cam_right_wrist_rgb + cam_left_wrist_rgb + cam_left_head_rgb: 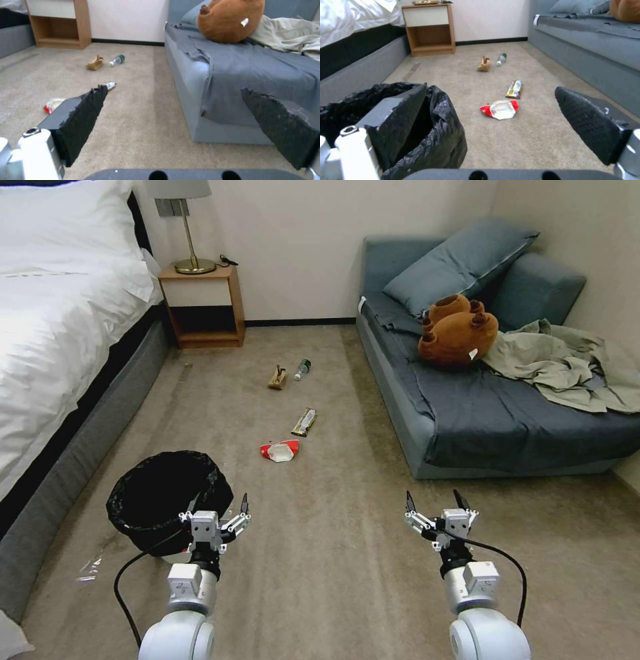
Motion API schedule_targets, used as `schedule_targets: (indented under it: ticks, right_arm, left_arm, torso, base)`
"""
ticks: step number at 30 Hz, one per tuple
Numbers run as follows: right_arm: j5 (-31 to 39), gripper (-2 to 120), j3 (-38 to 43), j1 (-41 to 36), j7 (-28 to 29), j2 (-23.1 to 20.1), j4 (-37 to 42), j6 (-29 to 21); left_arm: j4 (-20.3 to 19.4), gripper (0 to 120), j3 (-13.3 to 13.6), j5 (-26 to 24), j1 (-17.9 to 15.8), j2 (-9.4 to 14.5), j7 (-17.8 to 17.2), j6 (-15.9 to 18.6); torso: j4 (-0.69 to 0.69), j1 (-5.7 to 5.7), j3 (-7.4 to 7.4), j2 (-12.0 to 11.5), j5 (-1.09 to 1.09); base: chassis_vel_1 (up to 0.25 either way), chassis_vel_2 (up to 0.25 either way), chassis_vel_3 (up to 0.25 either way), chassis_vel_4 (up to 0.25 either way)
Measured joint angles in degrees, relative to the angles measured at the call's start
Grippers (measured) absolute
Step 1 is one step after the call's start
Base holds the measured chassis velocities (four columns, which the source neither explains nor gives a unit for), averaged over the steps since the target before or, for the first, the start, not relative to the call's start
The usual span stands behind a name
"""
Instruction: Pick up the trash bin, then pick up the garbage on the floor and place it into the trash bin.
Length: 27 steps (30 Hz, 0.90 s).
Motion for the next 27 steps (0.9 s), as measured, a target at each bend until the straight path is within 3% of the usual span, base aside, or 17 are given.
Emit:
schedule_targets:
  ticks: [27]
  right_arm:
    - [0.0,100,0.0,0.0,0.0,0.0,0.0,0.0]
  left_arm:
    - [0.0,100,0.0,0.0,0.0,0.0,0.0,0.0]
  torso:
    - [0.0,0.0,0.0,0.0,0.0]
  base:
    - [0.0,0.0,0.0,0.0]
